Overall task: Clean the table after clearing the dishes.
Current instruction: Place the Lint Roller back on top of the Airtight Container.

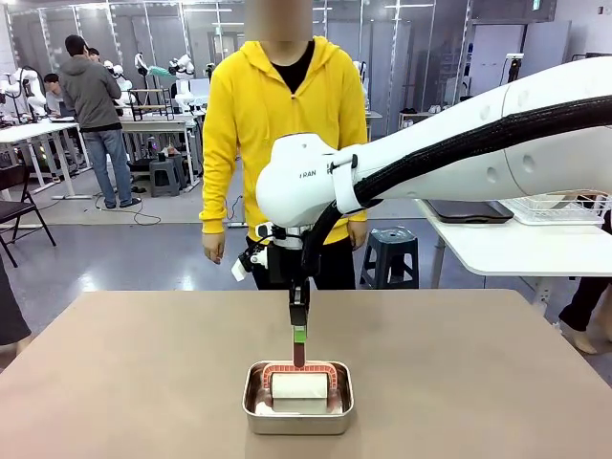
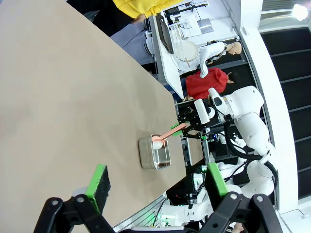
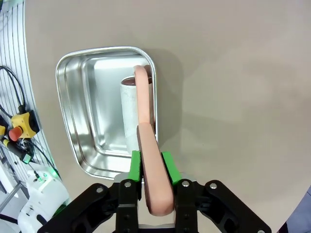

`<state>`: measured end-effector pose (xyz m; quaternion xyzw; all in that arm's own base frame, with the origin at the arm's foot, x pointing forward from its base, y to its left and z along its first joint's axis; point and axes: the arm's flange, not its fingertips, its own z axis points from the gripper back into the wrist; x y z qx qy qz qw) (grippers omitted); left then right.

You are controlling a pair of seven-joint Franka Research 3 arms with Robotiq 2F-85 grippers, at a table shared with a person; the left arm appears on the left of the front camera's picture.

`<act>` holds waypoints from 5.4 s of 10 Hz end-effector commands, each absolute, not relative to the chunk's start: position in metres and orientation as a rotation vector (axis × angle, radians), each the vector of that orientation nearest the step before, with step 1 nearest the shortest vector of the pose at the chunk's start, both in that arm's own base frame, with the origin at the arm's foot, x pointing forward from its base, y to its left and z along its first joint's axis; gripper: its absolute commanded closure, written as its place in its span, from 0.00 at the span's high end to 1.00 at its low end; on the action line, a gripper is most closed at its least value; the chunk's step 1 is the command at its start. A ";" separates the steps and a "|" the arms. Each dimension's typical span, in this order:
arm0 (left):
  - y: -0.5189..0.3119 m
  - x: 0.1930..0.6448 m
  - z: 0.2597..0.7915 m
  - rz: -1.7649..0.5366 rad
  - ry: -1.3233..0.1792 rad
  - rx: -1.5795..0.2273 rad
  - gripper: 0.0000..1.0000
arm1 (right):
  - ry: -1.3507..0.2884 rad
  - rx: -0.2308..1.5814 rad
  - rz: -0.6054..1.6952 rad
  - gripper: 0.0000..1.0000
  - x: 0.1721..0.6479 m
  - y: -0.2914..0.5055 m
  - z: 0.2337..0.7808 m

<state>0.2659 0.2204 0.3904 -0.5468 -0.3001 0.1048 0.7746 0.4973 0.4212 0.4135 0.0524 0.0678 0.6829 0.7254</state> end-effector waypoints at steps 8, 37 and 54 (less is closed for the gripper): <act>0.221 0.264 0.395 0.242 -0.646 -1.196 1.00 | 0.079 0.061 1.540 0.85 0.500 0.418 0.428; 0.221 0.264 0.395 0.242 -0.646 -1.196 1.00 | 0.054 0.068 1.511 1.00 0.508 0.420 0.444; 0.221 0.264 0.395 0.242 -0.646 -1.196 1.00 | -0.162 1.306 0.276 1.00 0.459 -0.046 0.485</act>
